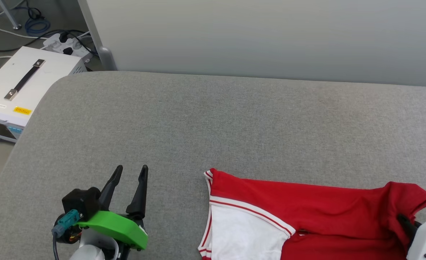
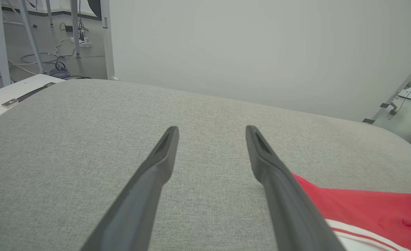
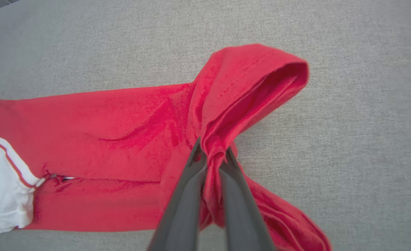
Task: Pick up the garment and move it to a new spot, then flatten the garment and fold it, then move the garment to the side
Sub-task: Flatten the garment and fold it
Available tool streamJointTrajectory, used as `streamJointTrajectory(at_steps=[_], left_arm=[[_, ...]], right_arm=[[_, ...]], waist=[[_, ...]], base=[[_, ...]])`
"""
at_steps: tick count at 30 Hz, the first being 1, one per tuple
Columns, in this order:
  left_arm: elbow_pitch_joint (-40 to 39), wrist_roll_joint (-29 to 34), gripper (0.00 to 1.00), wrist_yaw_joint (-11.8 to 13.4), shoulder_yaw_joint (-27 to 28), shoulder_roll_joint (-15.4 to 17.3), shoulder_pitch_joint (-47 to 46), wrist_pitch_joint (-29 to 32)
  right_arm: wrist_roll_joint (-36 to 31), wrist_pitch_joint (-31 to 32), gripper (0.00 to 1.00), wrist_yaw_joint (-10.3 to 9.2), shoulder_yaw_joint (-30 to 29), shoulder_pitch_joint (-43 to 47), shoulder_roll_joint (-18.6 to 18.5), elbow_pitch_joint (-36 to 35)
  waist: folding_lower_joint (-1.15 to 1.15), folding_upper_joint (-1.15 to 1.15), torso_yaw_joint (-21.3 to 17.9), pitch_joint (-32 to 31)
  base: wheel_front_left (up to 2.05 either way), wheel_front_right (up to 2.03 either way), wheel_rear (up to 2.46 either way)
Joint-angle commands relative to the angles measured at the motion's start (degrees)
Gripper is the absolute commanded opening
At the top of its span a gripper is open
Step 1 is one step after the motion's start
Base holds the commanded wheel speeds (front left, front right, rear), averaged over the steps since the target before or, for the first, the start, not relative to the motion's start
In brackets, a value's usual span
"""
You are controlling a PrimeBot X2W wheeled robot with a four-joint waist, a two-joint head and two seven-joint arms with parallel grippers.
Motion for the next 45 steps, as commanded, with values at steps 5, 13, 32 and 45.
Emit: streamJointTrajectory(at_steps=[5,13,32,45], left_arm=[[0.7,0.8,1.0,-0.7,0.5,-1.1,1.3,-0.3],[1.2,1.2,1.0,-1.5,1.8,-1.8,1.7,-0.3],[2.3,1.7,1.0,-2.2,2.4,-1.6,1.0,-0.3],[2.5,1.7,1.0,-2.1,2.5,-1.7,0.6,-0.3]], right_arm=[[0.0,3.6,0.0,-0.03,2.4,1.4,4.7,-5.9],[0.8,8.8,0.0,-0.03,5.2,1.0,14.6,-11.1],[18.5,-3.7,0.0,-0.03,23.3,-8.6,15.9,5.8],[21.5,-9.4,1.0,-0.03,31.7,-15.6,15.9,17.2]], waist=[[0.0,0.0,0.4,-0.9],[0.0,0.0,1.6,-1.6],[0.0,0.0,5.2,-1.4],[0.0,0.0,6.4,-0.9]], base=[[0.0,0.0,0.0],[0.0,0.0,0.0],[0.0,0.0,0.0],[0.0,0.0,0.0]])
